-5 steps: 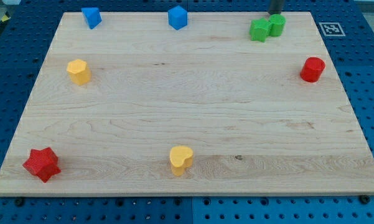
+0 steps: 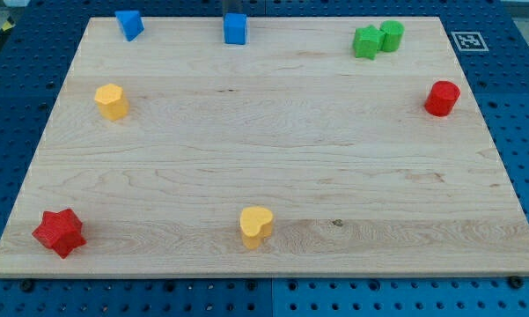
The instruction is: Push the blue cube towards the blue triangle
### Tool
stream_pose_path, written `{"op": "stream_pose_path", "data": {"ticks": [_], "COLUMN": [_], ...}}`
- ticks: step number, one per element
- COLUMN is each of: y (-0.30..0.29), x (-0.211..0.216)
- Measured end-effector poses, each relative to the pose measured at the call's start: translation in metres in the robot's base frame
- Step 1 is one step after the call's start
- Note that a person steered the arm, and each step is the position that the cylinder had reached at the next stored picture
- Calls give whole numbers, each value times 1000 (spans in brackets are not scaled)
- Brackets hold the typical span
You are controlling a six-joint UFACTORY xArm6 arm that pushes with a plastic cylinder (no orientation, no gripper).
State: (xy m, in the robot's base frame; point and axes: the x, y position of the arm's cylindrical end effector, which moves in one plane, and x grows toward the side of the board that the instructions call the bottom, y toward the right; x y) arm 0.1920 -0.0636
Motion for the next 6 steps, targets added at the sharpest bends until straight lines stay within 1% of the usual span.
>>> {"op": "stream_pose_path", "data": {"ticks": [1,3,4,5,6], "y": [1,73,58,33,18], "x": [1,0,14,38,41]}}
